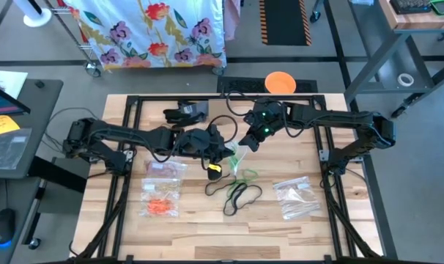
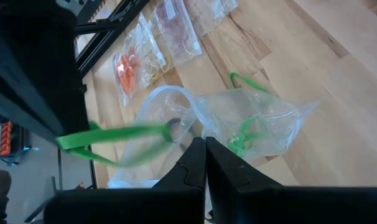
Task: Sort rubber bands
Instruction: Put the green rubber band into the transparent zip bag
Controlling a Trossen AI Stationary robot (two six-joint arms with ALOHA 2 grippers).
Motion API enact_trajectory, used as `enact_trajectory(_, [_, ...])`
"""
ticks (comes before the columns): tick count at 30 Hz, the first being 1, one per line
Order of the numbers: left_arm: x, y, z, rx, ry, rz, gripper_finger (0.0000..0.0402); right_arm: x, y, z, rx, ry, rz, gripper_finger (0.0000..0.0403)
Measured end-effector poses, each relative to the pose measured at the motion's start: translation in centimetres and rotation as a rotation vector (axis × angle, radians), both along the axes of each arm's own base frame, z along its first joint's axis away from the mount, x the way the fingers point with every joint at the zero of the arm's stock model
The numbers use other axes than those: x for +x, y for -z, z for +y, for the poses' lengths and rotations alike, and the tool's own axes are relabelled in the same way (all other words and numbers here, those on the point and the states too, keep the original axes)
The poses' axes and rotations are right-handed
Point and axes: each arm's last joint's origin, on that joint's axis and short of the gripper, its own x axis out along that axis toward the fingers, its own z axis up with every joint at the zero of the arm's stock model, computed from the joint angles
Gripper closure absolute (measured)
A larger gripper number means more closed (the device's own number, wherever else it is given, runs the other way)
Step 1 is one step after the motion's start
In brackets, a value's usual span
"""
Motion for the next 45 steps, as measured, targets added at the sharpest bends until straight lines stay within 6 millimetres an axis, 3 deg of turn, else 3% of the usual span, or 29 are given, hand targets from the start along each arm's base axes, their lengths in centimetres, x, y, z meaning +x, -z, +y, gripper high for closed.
enact_trajectory(7, [1.0,1.4,-0.4,0.071,0.041,0.036,0.0392,0.1,-0.1,0.0,-0.003,0.000,-0.010,0.0403])
enact_trajectory(14, [1.6,2.5,-0.1,0.201,-0.065,0.077,0.0325,0.1,-0.2,0.0,-0.007,0.001,-0.022,0.0403])
enact_trajectory(20, [1.5,2.3,-0.3,0.139,-0.084,0.064,0.0271,0.1,-0.1,0.0,-0.006,0.001,-0.020,0.0403])
enact_trajectory(26, [-0.2,0.8,-1.1,0.153,-0.037,0.078,0.0257,0.1,-0.2,0.0,-0.007,0.001,-0.023,0.0403])
enact_trajectory(32, [-4.0,-0.9,-3.0,0.094,-0.035,0.108,0.0260,0.1,-0.2,0.0,-0.007,0.001,-0.023,0.0403])
enact_trajectory(35, [-5.7,0.8,-4.0,0.157,-0.111,0.137,0.0260,0.1,-0.2,0.0,-0.007,0.001,-0.023,0.0403])
enact_trajectory(39, [-7.3,4.6,-4.5,0.210,-0.226,0.154,0.0260,0.1,-0.2,0.0,0.011,0.016,-0.018,0.0403])
enact_trajectory(45, [-7.8,10.4,-3.1,0.237,-0.258,0.217,0.0260,0.2,-0.2,-0.1,0.062,0.058,-0.012,0.0403])
